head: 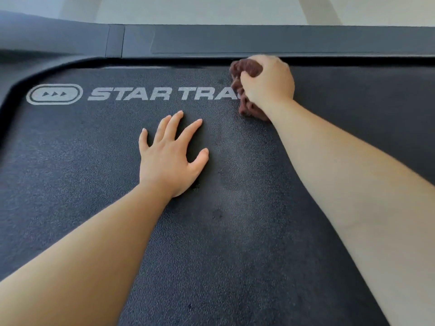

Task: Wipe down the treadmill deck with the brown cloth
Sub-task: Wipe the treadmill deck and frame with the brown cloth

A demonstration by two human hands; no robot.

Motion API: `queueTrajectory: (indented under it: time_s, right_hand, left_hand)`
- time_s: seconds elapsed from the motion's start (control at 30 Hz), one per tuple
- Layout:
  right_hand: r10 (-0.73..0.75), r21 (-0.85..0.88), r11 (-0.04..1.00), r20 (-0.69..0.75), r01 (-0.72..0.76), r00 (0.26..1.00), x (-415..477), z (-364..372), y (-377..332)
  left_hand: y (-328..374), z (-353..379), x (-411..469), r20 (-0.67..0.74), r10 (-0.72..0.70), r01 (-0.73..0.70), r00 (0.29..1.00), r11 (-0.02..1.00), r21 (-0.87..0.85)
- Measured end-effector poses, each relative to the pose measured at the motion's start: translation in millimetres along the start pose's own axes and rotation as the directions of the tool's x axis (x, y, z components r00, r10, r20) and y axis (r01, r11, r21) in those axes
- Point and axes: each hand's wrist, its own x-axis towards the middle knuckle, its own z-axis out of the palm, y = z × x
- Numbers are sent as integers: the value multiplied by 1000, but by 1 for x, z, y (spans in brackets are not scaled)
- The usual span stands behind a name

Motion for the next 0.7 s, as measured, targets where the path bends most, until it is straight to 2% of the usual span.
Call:
queueTrajectory:
  time_s: [0.17, 0.37, 0.53, 0.7]
  right_hand:
    - [-29, -31, 999, 24, 29, 999, -22, -10, 5]
    - [-123, -3, 992, 53, 123, 991, -137, -29, 13]
    - [-204, 61, 977, 28, 202, 978, -227, -32, 2]
    - [-200, 5, 980, 98, 200, 975, -209, -17, -12]
  left_hand:
    - [-1, -1, 2, 10, 7, -7, 1000, 1000, -8]
    - [-1, -5, 2, 47, 17, -17, 999, 1000, -4]
    - [-24, -17, -16, 130, 153, -144, 980, 986, -81]
    - [-73, -29, -38, 88, 115, -115, 990, 993, -1]
